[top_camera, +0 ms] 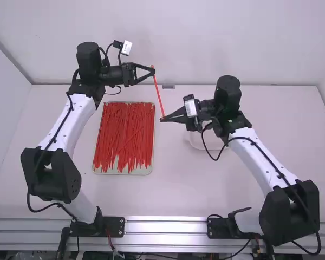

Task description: Fasten the cable tie

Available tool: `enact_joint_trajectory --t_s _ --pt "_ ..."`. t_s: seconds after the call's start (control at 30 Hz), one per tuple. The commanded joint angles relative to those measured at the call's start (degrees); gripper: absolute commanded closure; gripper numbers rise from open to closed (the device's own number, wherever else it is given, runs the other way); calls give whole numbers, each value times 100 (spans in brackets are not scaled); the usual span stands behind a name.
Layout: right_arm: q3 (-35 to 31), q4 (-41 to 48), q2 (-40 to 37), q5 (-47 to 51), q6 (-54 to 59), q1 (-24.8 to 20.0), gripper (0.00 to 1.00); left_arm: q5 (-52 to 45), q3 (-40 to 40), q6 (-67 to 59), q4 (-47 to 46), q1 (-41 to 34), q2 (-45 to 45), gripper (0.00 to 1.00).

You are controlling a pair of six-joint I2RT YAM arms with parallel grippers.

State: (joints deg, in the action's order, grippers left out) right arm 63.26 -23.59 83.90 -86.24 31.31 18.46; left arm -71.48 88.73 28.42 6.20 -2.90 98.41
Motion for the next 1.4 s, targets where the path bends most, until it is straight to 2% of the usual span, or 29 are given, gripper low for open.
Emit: enact_joint_trajectory --t_s 0.0,0.1,0.17,0.2,0.27,0.37,0.43,0.57,0.77,0.97,1.17,1.37 --pt "-31 -68 11 221 -909 -52 100 20 72 -129 22 -9 -24 98" --pt "-31 -125 11 531 -1342 -50 100 20 72 -280 15 -33 -24 98" --pt "-31 -533 11 820 -2188 -42 100 20 72 -629 -46 -44 -24 98" --pt "-31 -568 11 841 -2251 -44 100 20 72 -654 -48 -44 -24 98" --pt "-31 -1156 11 1300 -3364 -52 100 17 70 -1082 -146 -42 -24 98" --pt "-31 -1471 11 1939 -4197 -52 100 20 61 -1429 -166 -44 -24 98" --pt "-31 -1556 11 2507 -4876 -52 100 26 59 -1668 -177 -44 -24 98" --pt "-31 -1552 11 2964 -6170 -52 100 20 17 -2216 -190 -42 -22 98" --pt "-35 -1440 11 2776 -6216 -17 100 0 -4 -2962 -269 -50 -24 98" --pt "-35 -1274 11 2752 -6339 210 100 -2 -20 -3748 -258 -48 -22 98" --pt "-35 -592 11 2776 -5812 459 100 -374 -31 -3941 11 -50 -24 98" --pt "-35 -179 11 2761 -5939 479 100 -466 -201 -4336 24 -55 -20 98"
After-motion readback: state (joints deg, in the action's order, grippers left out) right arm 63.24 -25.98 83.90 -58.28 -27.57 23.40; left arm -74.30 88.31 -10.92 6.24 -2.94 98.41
